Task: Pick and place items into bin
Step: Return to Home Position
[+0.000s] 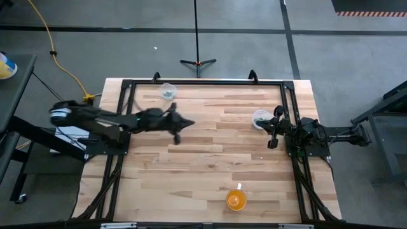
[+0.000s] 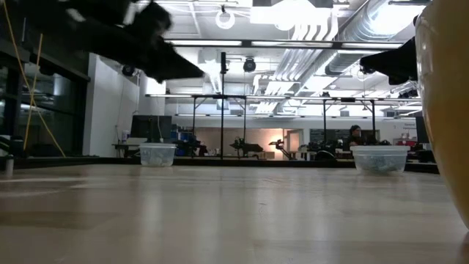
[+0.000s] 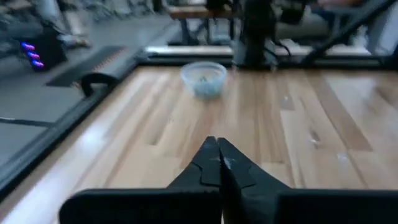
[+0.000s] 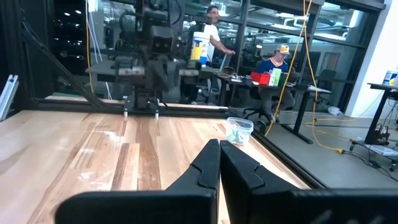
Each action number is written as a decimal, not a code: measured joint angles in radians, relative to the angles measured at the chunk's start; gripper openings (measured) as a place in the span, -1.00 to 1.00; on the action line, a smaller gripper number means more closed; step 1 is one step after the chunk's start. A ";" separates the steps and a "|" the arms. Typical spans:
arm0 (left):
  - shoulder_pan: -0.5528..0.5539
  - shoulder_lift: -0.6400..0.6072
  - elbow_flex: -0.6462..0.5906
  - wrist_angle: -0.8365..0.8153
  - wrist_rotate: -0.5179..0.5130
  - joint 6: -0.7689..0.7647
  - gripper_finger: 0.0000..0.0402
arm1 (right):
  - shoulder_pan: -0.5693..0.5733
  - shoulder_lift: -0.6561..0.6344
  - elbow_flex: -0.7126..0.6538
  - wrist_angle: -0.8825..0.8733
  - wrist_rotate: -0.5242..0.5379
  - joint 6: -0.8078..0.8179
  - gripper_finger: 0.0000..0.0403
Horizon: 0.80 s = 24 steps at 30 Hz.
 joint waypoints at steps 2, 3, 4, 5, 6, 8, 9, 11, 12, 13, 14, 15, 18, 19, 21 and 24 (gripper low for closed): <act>-0.037 -0.114 -0.065 -0.006 -0.036 -0.010 -0.90 | 0.000 0.000 0.000 0.000 -0.001 0.002 -0.99; -0.057 -0.169 -0.090 -0.003 -0.037 -0.022 -0.90 | 0.000 0.000 0.000 0.000 -0.003 0.003 -0.99; -0.081 -0.225 -0.114 -0.006 -0.041 -0.032 -0.89 | 0.000 0.000 0.000 -0.001 -0.004 0.003 -0.98; -0.106 -0.276 -0.134 -0.008 -0.057 -0.040 -0.87 | 0.000 0.000 0.000 -0.001 -0.004 0.004 -0.98; -0.131 -0.325 -0.152 -0.008 -0.080 -0.042 -0.84 | 0.000 0.000 0.000 0.000 -0.004 0.007 -0.98; -0.181 -0.417 -0.181 -0.055 -0.153 -0.012 -0.83 | 0.000 0.000 0.000 0.000 -0.004 0.021 -0.99; -0.202 -0.461 -0.188 -0.088 -0.185 0.003 -0.85 | 0.000 0.000 0.000 0.000 -0.004 0.024 -0.99; -0.236 -0.547 -0.205 -0.153 -0.243 0.020 -0.89 | 0.000 0.000 0.000 -0.001 -0.005 0.026 -0.99; -0.246 -0.589 -0.214 -0.184 -0.251 0.027 -0.89 | 0.000 0.000 0.000 -0.001 -0.005 0.027 -0.98; -0.251 -0.627 -0.224 -0.211 -0.258 0.029 -0.89 | 0.000 0.000 0.000 -0.001 -0.005 0.027 -0.98; -0.251 -0.664 -0.237 -0.230 -0.255 0.029 -0.89 | 0.000 0.000 0.000 -0.001 -0.006 0.027 -0.98; -0.248 -0.699 -0.253 -0.242 -0.248 0.029 -0.89 | 0.000 0.000 0.000 -0.001 -0.005 0.027 -0.98; -0.248 -0.797 -0.299 -0.268 -0.246 0.010 -0.86 | 0.000 0.000 0.001 -0.004 -0.007 0.031 -0.99; -0.248 -0.835 -0.314 -0.284 -0.245 0.009 -0.84 | 0.000 0.000 0.007 -0.020 -0.008 0.034 -0.99; -0.248 -0.902 -0.334 -0.317 -0.244 0.010 -0.85 | 0.000 0.000 0.026 -0.057 -0.017 0.031 -0.99; -0.248 -0.990 -0.366 -0.366 -0.239 0.003 -0.89 | 0.000 0.000 0.040 -0.070 -0.046 0.020 -0.99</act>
